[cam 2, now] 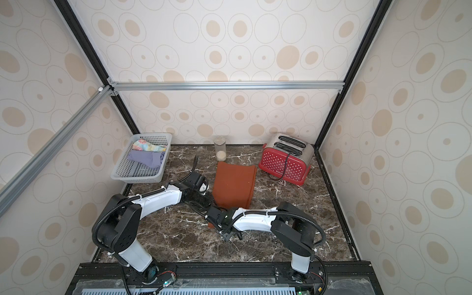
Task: Roll up the skirts
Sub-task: Roll the skirt at the center of the board.
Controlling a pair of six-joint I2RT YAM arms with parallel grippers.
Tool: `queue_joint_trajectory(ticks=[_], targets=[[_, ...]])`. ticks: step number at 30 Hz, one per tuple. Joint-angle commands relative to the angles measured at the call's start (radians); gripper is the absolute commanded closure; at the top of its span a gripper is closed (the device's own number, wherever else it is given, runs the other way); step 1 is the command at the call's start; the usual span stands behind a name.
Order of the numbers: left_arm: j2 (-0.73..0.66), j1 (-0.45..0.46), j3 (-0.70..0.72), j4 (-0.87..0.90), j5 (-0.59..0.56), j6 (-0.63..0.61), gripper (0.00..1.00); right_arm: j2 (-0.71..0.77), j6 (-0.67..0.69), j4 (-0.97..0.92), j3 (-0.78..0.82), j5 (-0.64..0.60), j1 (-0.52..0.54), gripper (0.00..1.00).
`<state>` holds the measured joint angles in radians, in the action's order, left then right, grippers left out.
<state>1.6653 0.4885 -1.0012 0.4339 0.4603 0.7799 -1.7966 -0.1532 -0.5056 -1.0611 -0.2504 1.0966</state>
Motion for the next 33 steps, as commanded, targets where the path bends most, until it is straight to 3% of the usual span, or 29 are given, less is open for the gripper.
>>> queue_joint_trajectory(ticks=[1, 4, 8, 14, 18, 22, 29, 33], targets=[[-0.063, -0.086, -0.010, 0.040, -0.034, 0.028, 0.41, -0.054, -0.070, -0.021, 0.052, 0.121, -0.039, 1.00], [-0.153, -0.174, 0.007, 0.062, -0.082, 0.040, 0.22, -0.039, -0.140, -0.042, 0.011, 0.253, -0.064, 1.00], [-0.259, -0.207, 0.043, 0.090, -0.150, 0.035, 0.02, -0.026, -0.293, -0.021, -0.058, 0.468, -0.101, 1.00], [-0.356, -0.205, 0.248, -0.057, -0.036, 0.161, 0.01, -0.055, -0.482, 0.032, -0.142, 0.669, -0.176, 1.00], [-0.446, -0.161, 0.357, -0.131, -0.033, 0.289, 0.01, -0.080, -0.584, 0.148, -0.138, 0.793, -0.213, 1.00], [-0.513, -0.102, 0.472, -0.245, -0.070, 0.450, 0.01, -0.109, -0.590, 0.140, -0.171, 0.804, -0.216, 1.00], [-0.440, -0.082, 0.562, -0.447, -0.067, 0.598, 0.01, -0.081, -0.608, 0.173, -0.139, 0.804, -0.215, 1.00], [-0.408, -0.082, 0.572, -0.467, -0.113, 0.641, 0.14, -0.063, -0.619, 0.195, -0.113, 0.817, -0.216, 1.00]])
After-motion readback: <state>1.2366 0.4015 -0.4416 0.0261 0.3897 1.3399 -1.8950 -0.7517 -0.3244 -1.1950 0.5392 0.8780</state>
